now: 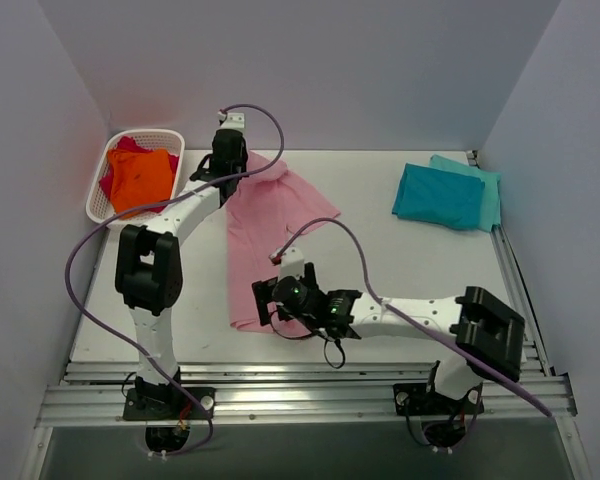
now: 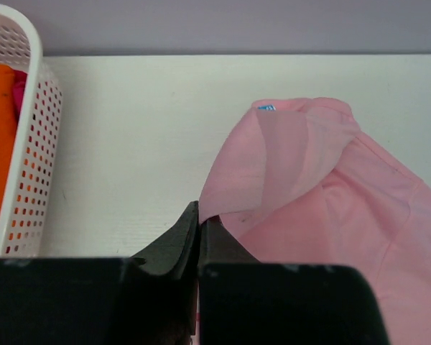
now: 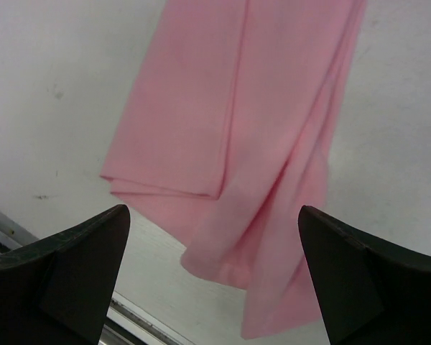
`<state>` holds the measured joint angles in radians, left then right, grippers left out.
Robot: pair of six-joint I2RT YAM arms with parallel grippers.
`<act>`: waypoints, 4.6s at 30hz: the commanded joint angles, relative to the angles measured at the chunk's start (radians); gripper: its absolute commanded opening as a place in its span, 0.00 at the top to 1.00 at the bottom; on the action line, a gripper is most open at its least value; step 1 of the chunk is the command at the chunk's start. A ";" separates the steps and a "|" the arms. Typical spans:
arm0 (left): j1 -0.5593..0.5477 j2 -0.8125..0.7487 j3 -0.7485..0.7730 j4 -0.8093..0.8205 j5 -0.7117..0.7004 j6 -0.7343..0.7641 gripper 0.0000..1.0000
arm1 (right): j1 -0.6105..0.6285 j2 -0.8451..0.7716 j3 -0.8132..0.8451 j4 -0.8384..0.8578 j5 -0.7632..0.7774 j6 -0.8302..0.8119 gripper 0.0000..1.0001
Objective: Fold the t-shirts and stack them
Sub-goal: Flatten out the tshirt
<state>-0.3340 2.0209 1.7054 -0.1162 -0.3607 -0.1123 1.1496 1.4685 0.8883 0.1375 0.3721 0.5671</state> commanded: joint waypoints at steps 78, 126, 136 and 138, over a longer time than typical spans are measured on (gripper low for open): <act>0.013 -0.378 -0.190 -0.005 -0.003 -0.155 0.98 | 0.004 -0.101 0.267 -0.239 0.378 -0.048 1.00; 0.115 -0.397 -0.288 0.044 0.284 -0.268 0.98 | -0.841 0.283 0.451 0.054 0.151 -0.164 1.00; 0.133 0.137 0.106 -0.005 0.282 -0.204 0.98 | -0.855 0.743 0.811 0.030 0.063 -0.144 1.00; 0.135 0.249 0.259 -0.084 0.269 -0.185 0.98 | -0.855 0.802 0.899 0.020 0.065 -0.159 1.00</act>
<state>-0.2070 2.1941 1.7641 -0.1738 -0.0914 -0.3355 0.2913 2.2784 1.6527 0.1345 0.4297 0.4011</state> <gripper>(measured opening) 0.047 0.008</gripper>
